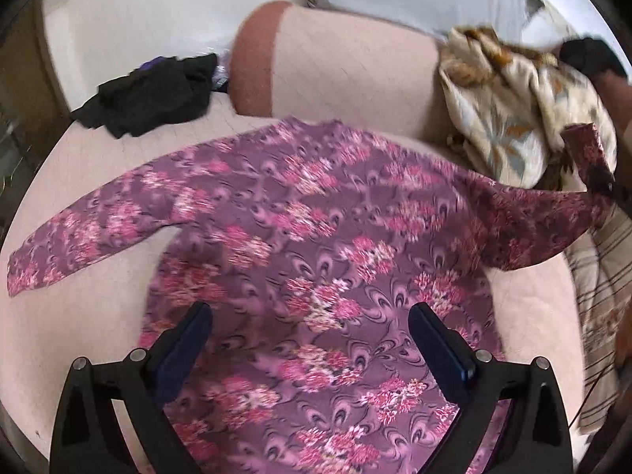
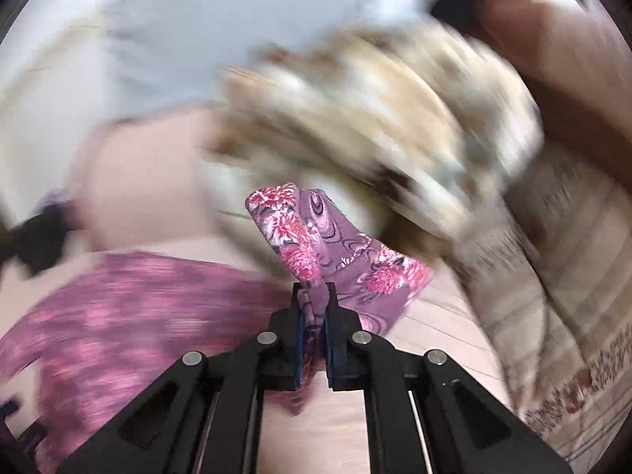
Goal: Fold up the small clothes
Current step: 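Grasp the sleeve cuff with the right tool and lift it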
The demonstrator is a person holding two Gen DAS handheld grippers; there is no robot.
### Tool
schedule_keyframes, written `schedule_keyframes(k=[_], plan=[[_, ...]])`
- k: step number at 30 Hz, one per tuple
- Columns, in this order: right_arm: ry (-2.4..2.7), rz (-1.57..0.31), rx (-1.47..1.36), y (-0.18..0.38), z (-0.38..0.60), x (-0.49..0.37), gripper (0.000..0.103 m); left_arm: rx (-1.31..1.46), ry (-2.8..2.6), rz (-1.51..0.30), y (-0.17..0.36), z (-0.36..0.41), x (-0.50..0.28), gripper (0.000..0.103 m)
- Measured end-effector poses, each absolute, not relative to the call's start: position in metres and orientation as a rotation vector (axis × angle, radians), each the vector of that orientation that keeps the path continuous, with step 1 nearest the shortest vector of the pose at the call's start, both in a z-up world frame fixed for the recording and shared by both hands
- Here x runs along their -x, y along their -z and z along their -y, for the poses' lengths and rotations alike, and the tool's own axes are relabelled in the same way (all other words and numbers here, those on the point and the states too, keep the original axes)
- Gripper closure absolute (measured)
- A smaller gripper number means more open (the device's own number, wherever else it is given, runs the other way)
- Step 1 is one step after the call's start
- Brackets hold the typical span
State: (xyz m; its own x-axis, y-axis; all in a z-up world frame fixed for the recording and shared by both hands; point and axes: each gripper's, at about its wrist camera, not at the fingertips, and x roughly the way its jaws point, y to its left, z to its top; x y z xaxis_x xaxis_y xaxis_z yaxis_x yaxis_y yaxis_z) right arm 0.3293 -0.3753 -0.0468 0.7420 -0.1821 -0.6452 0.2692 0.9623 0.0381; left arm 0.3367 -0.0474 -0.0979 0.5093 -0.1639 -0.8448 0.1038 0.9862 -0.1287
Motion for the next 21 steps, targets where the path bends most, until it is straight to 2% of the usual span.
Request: schedule_keyframes(k=[4,9,13,16,18,21], plan=[[0.017,-0.654,0.01,0.041,0.255,-0.301,0.095,0.2,0.133,-1.043,0.094,-0.001,-0.328,0.002],[-0.227,-0.77,0.067,0.108,0.151,-0.281,0.095,0.336,0.111,-1.132,0.122,-0.047,-0.327,0.002],[-0.38,-0.883,0.011,0.166,0.121,-0.272,0.091,0.399,0.095,-1.165,0.144,-0.065,-0.343,0.002],[-0.487,-1.013,-0.081,0.2,0.115,-0.278,0.073,0.46,0.149,-1.24,0.167,-0.066,-0.351,0.002],[-0.578,-1.099,-0.11,0.206,0.108,-0.275,0.052,0.533,0.195,-1.29,0.179,-0.065,-0.352,0.002],[-0.616,-1.074,-0.042,0.186,0.115,-0.27,0.047,0.577,0.23,-1.318,0.187,-0.059,-0.349,0.002]])
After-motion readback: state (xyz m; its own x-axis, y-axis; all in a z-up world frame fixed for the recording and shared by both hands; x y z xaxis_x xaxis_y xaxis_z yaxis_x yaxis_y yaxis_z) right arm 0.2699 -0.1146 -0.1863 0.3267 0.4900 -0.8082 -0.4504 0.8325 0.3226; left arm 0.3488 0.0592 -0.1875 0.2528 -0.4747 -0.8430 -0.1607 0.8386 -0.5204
